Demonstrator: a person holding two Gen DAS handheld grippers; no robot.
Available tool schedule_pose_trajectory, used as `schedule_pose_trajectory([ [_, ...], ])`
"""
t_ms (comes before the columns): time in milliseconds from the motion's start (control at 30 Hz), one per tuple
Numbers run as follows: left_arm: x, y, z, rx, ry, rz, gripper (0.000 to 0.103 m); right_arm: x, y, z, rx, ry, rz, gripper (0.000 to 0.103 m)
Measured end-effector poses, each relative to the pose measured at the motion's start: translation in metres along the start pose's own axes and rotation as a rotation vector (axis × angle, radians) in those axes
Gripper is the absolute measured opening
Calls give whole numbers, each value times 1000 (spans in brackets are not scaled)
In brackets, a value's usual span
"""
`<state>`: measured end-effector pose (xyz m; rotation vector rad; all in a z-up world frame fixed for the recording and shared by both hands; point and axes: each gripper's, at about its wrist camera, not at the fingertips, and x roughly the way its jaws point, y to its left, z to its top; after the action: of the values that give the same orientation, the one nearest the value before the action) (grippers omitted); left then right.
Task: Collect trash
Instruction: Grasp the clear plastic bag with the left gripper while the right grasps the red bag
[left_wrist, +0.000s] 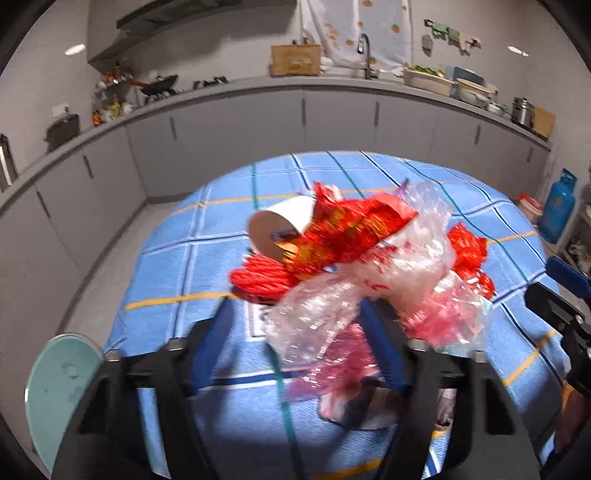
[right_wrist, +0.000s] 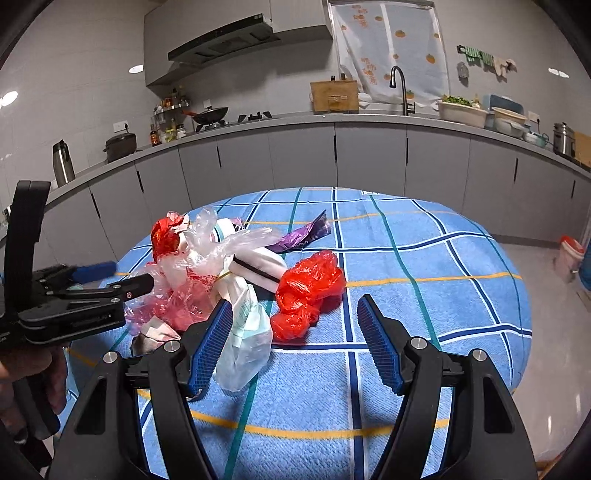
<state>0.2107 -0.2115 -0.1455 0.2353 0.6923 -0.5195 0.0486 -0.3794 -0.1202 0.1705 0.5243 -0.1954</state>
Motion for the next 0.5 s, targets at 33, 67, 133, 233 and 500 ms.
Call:
schedule_pose_trajectory([
  [33,1,-2,-1,9,11,-24,36,1,-1,0,2,1,-1,70],
  [67,1,-5,-3,20,14,-37,24,2,-3,0,5,3,-4,70],
  [133,-3,-9,-5,33,6,-46,14,5,-3,0,11,9,-16,70],
  [233,-13,-14,-6,42,-14,-70,5,9,-5,0,23,23,-36,70],
  [500,-73,-15,8,39,-159,-58,3,10,-14,5,44,23,-94,70],
])
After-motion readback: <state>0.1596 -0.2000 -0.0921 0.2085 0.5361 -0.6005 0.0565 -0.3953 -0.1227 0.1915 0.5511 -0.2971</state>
